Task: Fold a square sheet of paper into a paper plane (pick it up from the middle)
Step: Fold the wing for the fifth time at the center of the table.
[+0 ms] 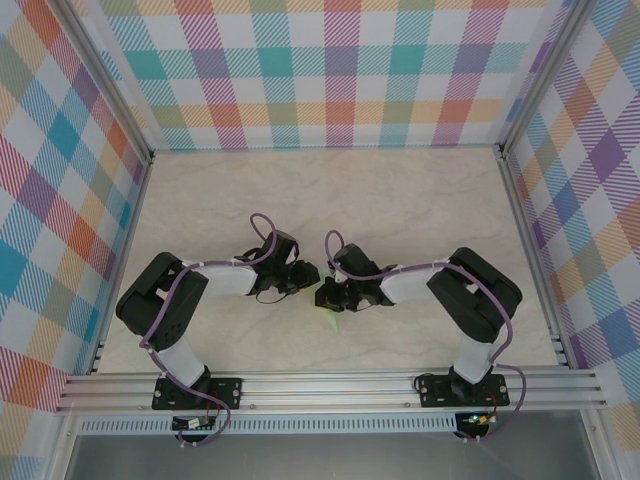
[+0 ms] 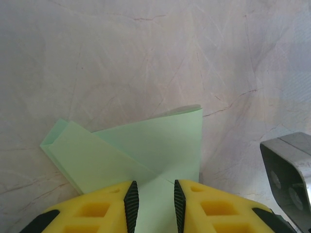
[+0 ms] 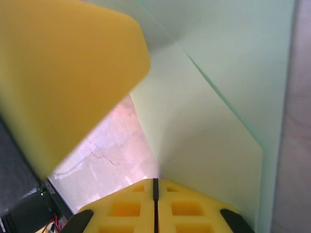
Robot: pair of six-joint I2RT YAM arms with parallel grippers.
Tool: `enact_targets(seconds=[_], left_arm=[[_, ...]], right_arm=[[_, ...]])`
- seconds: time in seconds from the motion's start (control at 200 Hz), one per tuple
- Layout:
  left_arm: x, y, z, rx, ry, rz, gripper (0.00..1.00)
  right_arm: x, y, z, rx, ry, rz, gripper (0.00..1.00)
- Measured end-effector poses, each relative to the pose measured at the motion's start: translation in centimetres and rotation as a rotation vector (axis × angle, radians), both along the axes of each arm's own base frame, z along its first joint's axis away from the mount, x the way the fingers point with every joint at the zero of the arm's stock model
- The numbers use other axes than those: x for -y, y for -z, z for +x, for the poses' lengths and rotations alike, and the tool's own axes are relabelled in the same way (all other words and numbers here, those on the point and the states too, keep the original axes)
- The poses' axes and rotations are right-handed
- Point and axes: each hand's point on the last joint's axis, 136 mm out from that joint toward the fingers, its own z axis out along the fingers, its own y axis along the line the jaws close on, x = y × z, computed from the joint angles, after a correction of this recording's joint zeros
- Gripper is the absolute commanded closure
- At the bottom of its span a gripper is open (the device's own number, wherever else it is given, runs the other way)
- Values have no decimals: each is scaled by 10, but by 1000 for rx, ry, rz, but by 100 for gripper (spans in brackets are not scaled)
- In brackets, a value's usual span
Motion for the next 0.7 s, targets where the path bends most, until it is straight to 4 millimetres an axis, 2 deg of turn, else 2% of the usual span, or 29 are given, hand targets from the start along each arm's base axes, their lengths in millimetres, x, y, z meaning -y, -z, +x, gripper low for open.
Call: enact_targets(seconds=[0.215, 0.38, 0.7], left_arm=[[0, 1, 0, -1, 0, 1, 70], [0, 1, 0, -1, 0, 1, 70], [0, 1, 0, -3, -1, 2, 71]], right_arm=[[17, 1, -25, -43, -24, 5, 91], [20, 2, -30, -32, -31, 32, 91], [38, 3, -53, -52, -55, 22, 91]])
